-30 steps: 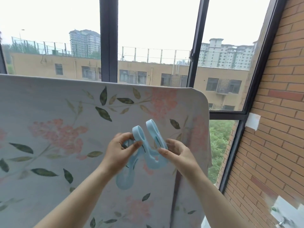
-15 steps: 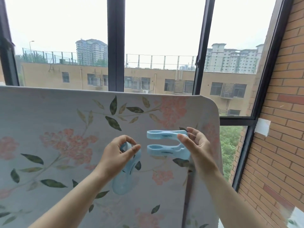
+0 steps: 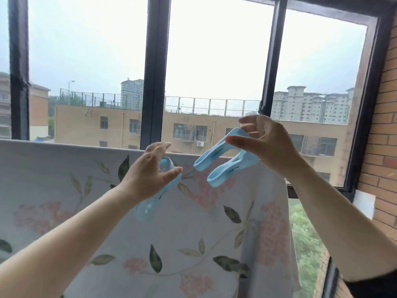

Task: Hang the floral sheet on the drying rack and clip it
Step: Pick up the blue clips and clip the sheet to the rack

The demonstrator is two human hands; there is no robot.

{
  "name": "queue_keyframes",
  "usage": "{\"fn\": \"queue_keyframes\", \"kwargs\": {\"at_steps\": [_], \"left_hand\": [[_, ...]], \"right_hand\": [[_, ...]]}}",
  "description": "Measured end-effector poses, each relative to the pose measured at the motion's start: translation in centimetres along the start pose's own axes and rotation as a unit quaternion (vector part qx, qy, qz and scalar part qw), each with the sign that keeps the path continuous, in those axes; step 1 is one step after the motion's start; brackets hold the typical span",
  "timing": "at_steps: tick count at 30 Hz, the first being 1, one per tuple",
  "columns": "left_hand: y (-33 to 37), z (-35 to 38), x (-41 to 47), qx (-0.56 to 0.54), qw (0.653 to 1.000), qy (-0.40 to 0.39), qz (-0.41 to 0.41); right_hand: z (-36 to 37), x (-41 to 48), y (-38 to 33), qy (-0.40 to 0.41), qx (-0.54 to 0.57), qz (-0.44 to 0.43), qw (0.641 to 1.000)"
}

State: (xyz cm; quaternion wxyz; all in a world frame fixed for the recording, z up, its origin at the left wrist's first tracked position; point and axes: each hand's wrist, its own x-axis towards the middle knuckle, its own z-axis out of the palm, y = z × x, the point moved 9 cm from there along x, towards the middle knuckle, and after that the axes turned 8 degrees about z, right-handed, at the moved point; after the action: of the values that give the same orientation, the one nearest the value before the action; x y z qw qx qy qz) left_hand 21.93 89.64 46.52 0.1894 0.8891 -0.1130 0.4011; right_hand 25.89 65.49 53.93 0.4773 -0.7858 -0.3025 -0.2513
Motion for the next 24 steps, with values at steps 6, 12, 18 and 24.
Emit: {"fn": "queue_keyframes", "kwargs": {"at_steps": [6, 12, 18, 24], "left_hand": [[-2.4, 2.8, 1.5, 0.030, 0.997, -0.021, -0.066], [-2.5, 3.0, 1.4, 0.053, 0.997, 0.017, -0.054], [-3.0, 2.8, 1.2, 0.051, 0.997, 0.026, -0.053], [-2.9, 2.7, 1.2, 0.065, 0.996, 0.034, -0.060]], "right_hand": [[-0.5, 5.4, -1.6, -0.001, -0.058, -0.085, 0.995], [0.9, 8.9, -2.9, -0.060, -0.089, -0.158, 0.982], [2.1, 10.8, -4.5, -0.093, -0.120, -0.215, 0.965], [6.7, 11.0, -1.1, -0.183, -0.182, -0.198, 0.946]]}}
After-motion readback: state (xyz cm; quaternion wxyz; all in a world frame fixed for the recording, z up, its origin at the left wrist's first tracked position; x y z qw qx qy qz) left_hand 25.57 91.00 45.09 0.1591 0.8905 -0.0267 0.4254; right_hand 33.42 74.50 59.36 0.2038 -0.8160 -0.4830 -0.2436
